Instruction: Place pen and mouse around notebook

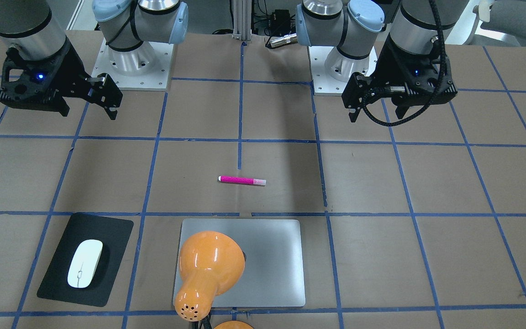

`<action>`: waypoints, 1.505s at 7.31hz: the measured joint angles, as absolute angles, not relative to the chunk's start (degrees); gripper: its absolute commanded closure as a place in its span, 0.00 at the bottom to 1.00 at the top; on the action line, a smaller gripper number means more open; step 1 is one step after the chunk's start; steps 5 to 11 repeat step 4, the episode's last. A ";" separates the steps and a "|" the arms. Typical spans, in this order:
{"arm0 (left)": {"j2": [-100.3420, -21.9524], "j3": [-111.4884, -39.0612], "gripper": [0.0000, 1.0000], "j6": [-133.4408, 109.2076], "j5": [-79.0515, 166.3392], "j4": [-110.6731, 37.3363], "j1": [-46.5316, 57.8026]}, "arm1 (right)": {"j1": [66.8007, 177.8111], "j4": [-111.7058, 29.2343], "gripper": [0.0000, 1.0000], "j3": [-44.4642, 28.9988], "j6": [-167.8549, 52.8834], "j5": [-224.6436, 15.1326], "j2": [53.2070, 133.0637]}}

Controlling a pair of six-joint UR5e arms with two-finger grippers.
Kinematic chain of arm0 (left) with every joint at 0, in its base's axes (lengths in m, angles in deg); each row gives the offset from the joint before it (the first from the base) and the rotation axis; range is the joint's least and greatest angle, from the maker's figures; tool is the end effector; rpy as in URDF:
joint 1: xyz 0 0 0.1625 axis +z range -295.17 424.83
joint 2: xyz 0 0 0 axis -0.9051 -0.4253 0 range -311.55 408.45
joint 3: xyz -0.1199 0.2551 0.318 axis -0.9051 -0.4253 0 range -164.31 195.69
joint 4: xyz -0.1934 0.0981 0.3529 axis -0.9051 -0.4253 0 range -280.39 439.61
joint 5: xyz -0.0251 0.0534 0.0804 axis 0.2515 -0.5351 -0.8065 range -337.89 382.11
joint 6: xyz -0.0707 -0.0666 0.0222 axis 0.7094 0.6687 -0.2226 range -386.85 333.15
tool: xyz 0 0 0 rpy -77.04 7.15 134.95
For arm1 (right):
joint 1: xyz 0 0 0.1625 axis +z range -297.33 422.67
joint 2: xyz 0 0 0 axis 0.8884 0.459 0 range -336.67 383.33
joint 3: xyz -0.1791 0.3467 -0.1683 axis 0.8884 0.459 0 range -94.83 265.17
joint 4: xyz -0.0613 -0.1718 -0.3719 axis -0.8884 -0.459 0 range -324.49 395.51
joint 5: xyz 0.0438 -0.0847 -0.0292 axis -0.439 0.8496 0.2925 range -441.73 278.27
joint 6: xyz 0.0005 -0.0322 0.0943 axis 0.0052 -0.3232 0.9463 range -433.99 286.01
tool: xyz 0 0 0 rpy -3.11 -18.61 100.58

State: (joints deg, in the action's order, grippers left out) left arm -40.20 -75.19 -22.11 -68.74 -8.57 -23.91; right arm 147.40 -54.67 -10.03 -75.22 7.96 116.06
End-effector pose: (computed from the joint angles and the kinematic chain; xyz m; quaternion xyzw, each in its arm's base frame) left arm -0.1212 -0.4886 0.4950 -0.0524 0.9984 -0.0202 0.0068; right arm 0.0903 -0.4776 0.4665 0.0353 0.9992 0.0198 0.0038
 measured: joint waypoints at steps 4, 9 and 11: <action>-40.57 -75.69 0.00 -20.50 -68.13 -5.73 -23.77 | 147.40 -54.78 0.00 -9.98 -75.22 7.82 116.07; -40.57 -75.69 0.00 -20.50 -68.13 -5.73 -23.77 | 147.40 -54.78 0.00 -9.98 -75.22 7.82 116.07; -40.57 -75.69 0.00 -20.50 -68.13 -5.73 -23.77 | 147.40 -54.78 0.00 -9.98 -75.22 7.82 116.07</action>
